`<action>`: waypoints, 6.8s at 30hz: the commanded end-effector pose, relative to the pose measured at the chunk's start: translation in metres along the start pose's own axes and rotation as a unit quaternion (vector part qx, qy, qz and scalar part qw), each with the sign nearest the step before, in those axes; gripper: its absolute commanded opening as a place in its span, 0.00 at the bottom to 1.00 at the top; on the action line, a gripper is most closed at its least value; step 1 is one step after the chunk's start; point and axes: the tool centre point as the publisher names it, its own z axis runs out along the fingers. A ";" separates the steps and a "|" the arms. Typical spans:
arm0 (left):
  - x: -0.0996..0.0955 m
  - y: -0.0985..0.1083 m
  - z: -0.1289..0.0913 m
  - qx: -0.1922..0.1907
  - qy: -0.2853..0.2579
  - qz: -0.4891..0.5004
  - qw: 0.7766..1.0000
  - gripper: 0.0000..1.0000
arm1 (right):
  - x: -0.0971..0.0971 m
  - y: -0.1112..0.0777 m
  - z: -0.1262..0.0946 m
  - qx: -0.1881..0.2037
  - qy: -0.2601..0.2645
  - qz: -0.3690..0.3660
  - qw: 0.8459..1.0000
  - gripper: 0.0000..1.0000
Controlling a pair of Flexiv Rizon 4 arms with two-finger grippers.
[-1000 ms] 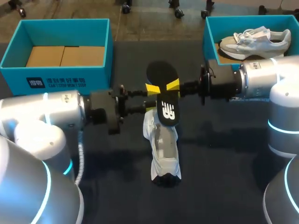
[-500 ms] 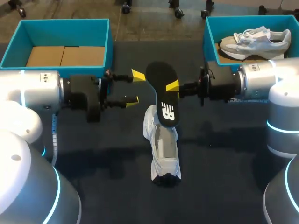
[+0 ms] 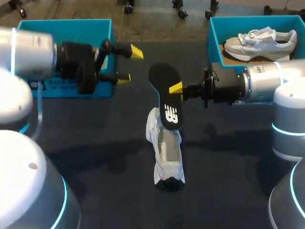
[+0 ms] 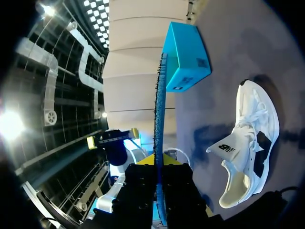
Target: Take the shoe out of the shoebox, open the shoe tongue, remove and reinsert the insole, then place the shoe into the shoebox
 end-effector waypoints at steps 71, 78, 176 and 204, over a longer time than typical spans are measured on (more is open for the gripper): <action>-0.063 0.069 0.058 0.135 0.412 -0.039 0.900 1.00 | 0.000 0.000 0.001 0.000 -0.002 0.000 1.000 0.00; -0.038 0.054 0.026 0.112 0.240 -0.044 0.963 1.00 | 0.000 0.000 0.001 0.000 -0.002 0.000 1.000 0.00; 0.047 -0.016 0.103 0.059 -0.163 -0.146 0.974 0.45 | 0.000 0.000 0.001 0.000 -0.002 0.000 1.000 0.00; 0.045 -0.015 0.112 0.065 -0.164 -0.143 0.974 0.09 | 0.000 0.000 0.001 0.000 -0.002 0.000 1.000 0.00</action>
